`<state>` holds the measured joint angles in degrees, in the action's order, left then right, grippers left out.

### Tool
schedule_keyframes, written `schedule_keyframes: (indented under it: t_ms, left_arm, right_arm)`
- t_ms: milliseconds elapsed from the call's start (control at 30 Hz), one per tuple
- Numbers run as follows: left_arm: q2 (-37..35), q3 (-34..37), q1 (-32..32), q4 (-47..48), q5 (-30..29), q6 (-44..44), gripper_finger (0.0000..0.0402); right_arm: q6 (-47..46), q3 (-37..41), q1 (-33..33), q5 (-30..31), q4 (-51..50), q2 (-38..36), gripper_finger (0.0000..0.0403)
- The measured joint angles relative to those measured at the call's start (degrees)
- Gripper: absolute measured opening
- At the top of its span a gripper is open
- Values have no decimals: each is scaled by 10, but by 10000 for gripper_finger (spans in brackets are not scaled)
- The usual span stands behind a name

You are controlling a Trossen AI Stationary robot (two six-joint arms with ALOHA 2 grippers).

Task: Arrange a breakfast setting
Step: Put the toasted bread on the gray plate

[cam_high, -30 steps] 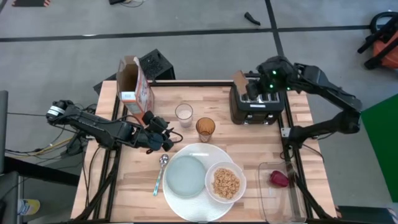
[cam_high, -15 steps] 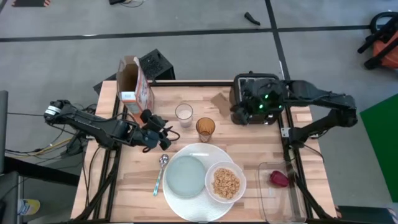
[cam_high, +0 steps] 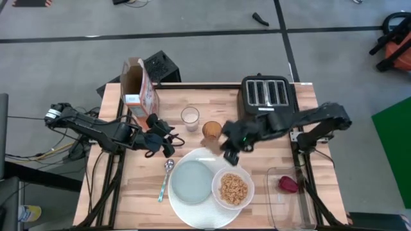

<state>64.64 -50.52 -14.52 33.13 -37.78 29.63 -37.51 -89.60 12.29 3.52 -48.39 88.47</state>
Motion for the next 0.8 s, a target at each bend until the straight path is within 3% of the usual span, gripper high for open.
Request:
schedule_keyframes:
  t_ms: [267, 633, 800]
  left_arm:
    - [-8, 0, 0, -6, 0, -3, 137]
    - [-18, 0, 0, -6, 4, -6, 137]
    - [-18, 0, 0, -6, 0, -5, 137]
  right_arm:
    - [-2, 0, 43, -93, 105, 91, 63]
    - [14, 0, 13, -264, 210, 166, 63]
    - [33, 0, -2, -307, 231, 183, 63]
